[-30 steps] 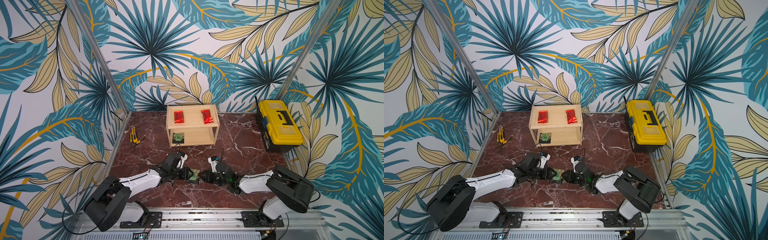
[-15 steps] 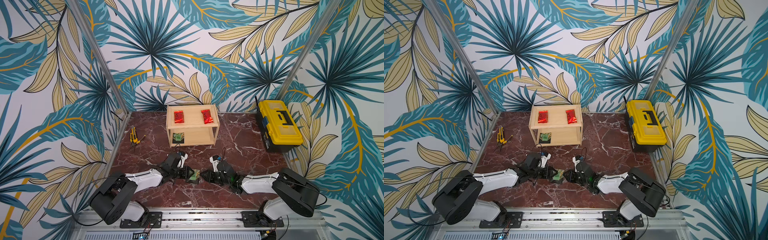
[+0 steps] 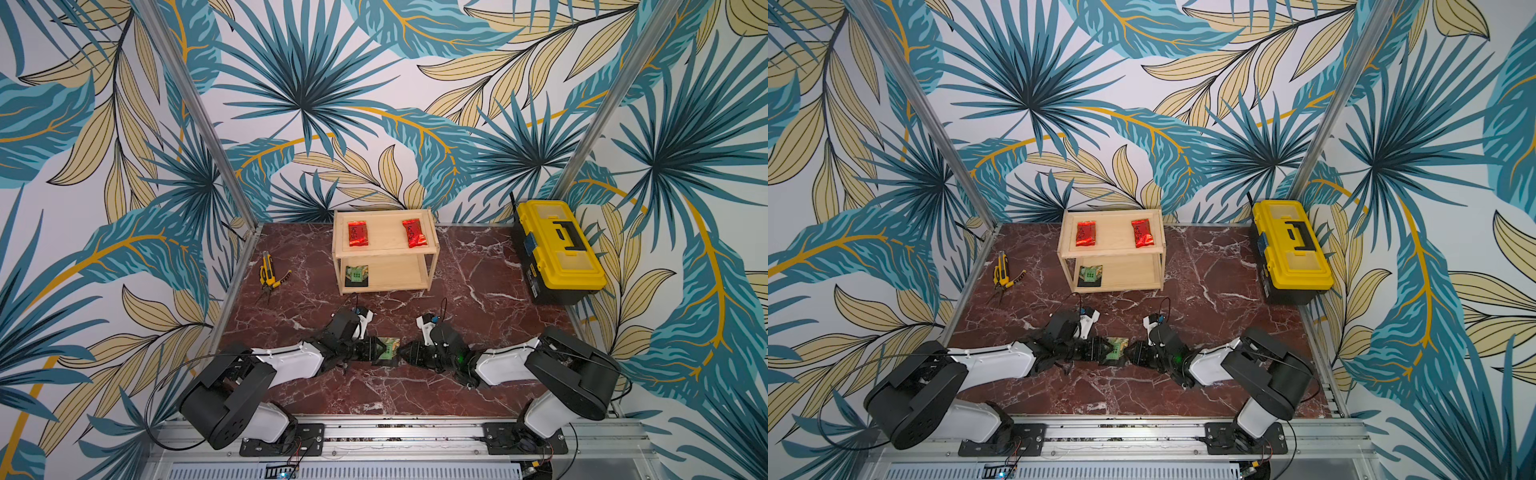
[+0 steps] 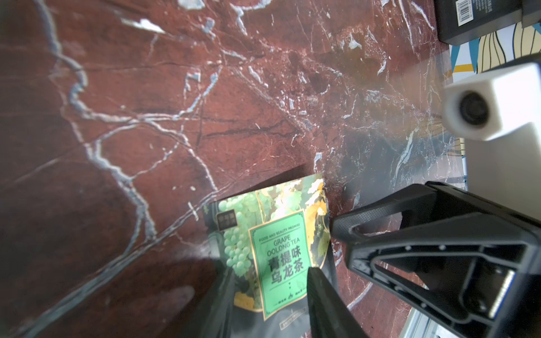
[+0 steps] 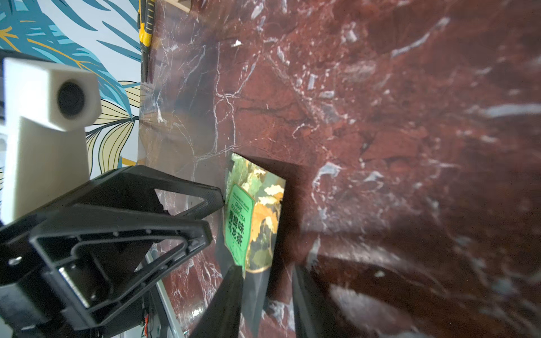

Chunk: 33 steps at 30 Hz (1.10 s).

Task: Place the tea bags on the shelf by color
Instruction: Pick up the tea bag from the center of the board.

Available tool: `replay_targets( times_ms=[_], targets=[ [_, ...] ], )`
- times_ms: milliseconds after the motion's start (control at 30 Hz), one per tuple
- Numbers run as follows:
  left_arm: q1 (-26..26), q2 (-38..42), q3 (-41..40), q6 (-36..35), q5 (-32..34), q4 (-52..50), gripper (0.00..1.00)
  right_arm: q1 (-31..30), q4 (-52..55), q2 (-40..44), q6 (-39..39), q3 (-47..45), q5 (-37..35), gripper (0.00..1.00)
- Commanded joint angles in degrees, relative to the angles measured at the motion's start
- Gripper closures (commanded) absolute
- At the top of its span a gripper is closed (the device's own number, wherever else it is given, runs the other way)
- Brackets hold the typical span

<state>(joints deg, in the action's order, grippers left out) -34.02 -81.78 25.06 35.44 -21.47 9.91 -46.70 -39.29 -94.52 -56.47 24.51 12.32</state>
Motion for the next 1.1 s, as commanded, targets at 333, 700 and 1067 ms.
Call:
replay_targets(
  times_ms=[333,700,1067],
  targets=[
    [0.8,2.6,-2.8,1.3,0.7,-0.9,0.56,3.1,-14.1,-9.8,-7.4,1.3,5.3,0.84],
    [11.1,15.5,2.0,7.5,-13.7,-3.9,0.23,5.2,-13.9,-3.4,-1.2,1.0,11.2,1.0],
    [15.2,13.6,1.6,19.1,-30.5,16.4,0.09,6.6,-14.5,6.7,-0.4,2.9,21.1,1.0]
  ],
)
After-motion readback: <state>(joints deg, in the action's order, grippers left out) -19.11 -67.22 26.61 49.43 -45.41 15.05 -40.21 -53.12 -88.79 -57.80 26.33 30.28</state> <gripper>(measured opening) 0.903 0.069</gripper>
